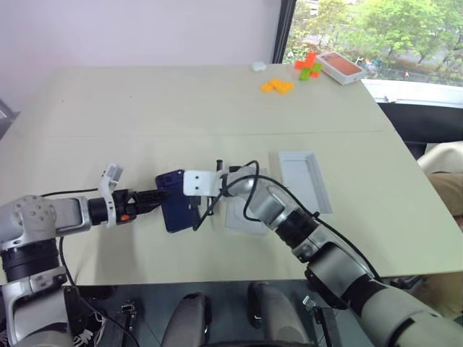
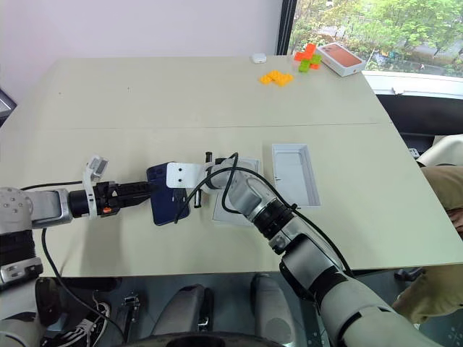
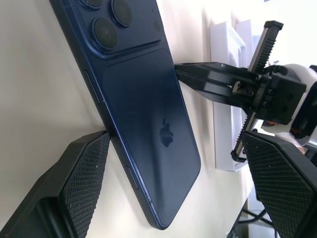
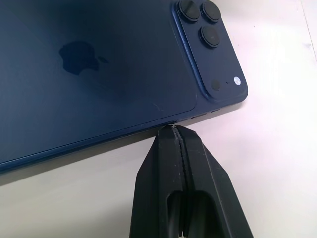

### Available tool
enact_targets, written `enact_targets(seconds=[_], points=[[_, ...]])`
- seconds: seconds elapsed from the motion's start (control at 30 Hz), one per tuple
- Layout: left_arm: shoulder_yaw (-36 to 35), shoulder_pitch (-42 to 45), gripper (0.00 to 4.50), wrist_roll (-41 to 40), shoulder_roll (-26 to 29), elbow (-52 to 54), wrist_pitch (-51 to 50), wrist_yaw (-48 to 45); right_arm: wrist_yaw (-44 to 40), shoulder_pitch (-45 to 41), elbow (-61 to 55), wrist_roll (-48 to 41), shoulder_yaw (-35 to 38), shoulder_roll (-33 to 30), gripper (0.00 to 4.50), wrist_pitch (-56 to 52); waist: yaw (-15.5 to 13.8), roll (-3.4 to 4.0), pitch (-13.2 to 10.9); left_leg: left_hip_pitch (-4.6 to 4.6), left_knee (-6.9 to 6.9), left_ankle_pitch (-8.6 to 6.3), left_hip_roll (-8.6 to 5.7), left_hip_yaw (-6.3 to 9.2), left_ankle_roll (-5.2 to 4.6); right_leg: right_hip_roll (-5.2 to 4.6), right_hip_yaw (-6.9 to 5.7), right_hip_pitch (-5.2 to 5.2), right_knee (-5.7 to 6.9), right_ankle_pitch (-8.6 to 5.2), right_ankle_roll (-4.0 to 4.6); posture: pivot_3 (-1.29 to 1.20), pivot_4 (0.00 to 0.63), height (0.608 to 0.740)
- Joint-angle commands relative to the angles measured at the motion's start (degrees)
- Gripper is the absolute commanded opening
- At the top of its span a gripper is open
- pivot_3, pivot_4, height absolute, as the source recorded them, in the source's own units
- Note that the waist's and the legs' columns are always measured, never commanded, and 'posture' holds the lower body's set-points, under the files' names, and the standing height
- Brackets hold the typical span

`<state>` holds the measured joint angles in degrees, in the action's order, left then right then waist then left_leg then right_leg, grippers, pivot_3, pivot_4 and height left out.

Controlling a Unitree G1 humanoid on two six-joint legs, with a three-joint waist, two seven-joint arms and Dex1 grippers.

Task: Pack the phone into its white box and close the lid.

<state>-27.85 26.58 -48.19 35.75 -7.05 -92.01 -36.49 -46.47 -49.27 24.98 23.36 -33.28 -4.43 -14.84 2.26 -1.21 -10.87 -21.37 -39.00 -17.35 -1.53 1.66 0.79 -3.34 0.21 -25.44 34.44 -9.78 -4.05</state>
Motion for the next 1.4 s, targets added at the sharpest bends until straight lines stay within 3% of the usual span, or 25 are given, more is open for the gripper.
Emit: enact_targets(seconds=[0.03, 0.3, 0.63, 1.4], points=[[-2.0, 3.1, 4.45, -5.8, -1.4, 1.8, -0.5, 0.6, -1.0, 0.9, -0.2, -0.7, -1.5, 1.4, 0.02, 0.8, 0.0, 0.0, 0.0, 0.0, 0.0, 0.01, 0.0, 0.02, 0.01, -0.02, -0.02, 0.0, 0.0, 0.0, 0.0, 0.0, 0.15, 0.74], [-2.7, 2.1, 4.45, -10.8, -1.9, 4.0, -0.5, 5.4, -1.1, 1.1, -0.4, -0.4, -1.6, 1.3, 0.02, 1.0, 0.1, -0.01, 0.0, 0.01, 0.03, 0.02, 0.0, 0.05, 0.04, -0.1, -0.07, 0.03, -0.04, 0.0, 0.0, 0.0, 0.15, 0.74], [-5.3, 1.6, 4.45, -10.6, -8.0, 3.9, -0.4, 9.5, -0.9, 0.6, 0.0, -0.4, -0.7, 0.9, 0.02, 1.2, -0.3, -0.03, 0.0, 0.02, 0.04, 0.04, -0.06, 0.13, 0.07, -0.08, -0.17, 0.1, -0.08, 0.0, 0.0, 0.0, 0.15, 0.74], [-3.5, -0.3, 4.45, -14.8, -3.9, 2.3, -0.5, 15.6, -0.6, 0.5, 0.3, -0.4, -0.1, 0.8, 0.02, 1.4, -0.2, -0.03, 0.0, -0.01, 0.07, 0.06, -0.09, 0.21, 0.1, -0.1, -0.23, 0.1, -0.1, 0.0, 0.0, 0.0, 0.15, 0.74]])
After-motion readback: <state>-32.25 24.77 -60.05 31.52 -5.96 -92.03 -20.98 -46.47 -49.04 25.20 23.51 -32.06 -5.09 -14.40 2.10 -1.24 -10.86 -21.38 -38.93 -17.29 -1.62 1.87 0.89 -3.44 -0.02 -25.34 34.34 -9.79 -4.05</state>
